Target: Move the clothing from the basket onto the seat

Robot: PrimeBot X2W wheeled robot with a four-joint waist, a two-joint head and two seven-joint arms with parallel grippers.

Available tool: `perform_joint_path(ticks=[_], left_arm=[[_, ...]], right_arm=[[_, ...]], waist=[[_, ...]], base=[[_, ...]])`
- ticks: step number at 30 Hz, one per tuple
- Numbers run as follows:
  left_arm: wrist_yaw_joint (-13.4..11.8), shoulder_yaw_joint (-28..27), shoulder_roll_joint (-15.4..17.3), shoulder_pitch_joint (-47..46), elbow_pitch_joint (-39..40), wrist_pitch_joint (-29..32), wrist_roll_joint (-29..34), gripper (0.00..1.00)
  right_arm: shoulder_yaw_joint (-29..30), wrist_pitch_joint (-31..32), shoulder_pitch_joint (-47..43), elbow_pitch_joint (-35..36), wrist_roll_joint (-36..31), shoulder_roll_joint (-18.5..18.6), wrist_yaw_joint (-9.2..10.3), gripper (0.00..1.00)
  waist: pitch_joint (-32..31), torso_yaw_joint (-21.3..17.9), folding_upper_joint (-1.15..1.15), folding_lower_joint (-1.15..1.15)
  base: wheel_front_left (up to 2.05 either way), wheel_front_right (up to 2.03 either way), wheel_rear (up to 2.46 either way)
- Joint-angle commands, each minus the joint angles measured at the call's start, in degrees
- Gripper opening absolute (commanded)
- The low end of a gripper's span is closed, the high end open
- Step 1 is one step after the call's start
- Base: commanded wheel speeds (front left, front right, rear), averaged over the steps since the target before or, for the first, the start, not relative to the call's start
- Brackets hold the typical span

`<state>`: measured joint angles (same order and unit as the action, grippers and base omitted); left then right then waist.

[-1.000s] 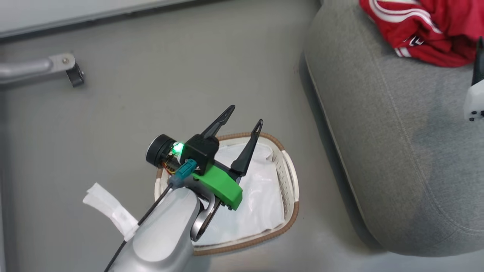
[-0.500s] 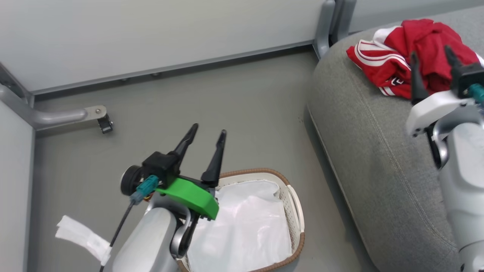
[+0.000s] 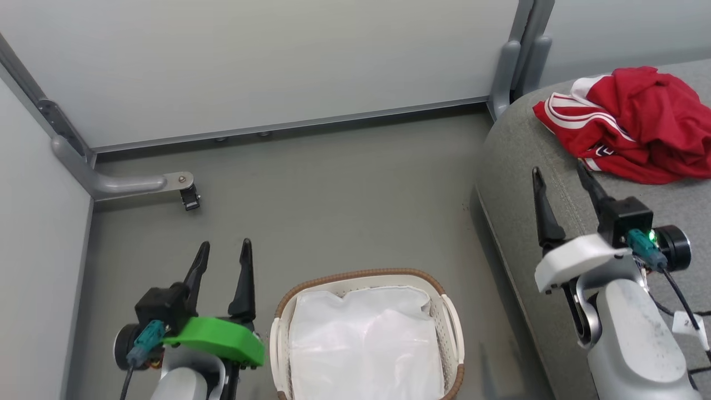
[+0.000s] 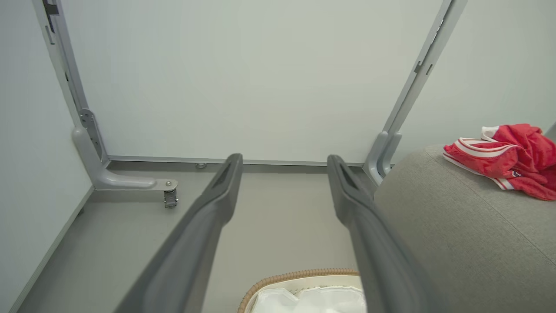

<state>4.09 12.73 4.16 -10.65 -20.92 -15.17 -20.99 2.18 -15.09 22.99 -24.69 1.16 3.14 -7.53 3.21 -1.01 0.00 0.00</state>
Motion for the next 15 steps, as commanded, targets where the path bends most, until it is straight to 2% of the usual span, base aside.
perform_joint_path(ticks=[1,10,15], left_arm=[[-0.3,-1.4,-0.3,2.1,0.3,0.0,0.4,1.00],[-0.3,-8.7,-1.0,11.2,2.8,0.0,0.8,1.00],[0.0,-9.9,-1.2,14.0,3.7,0.0,1.2,1.00]], right_arm=[[0.4,-0.1,-2.8,1.3,0.7,0.1,0.08,1.00],[-3.2,-0.1,-13.1,6.5,6.0,-0.2,0.08,1.00],[-4.9,-0.1,-15.7,8.4,7.5,-0.1,0.08,1.00]], waist=[[-0.7,0.7,0.00,0.00],[-2.3,1.4,0.00,0.00],[-2.5,1.2,0.00,0.00]], base=[[0.00,0.00,0.00],[0.00,0.00,0.00],[0.00,0.00,0.00]])
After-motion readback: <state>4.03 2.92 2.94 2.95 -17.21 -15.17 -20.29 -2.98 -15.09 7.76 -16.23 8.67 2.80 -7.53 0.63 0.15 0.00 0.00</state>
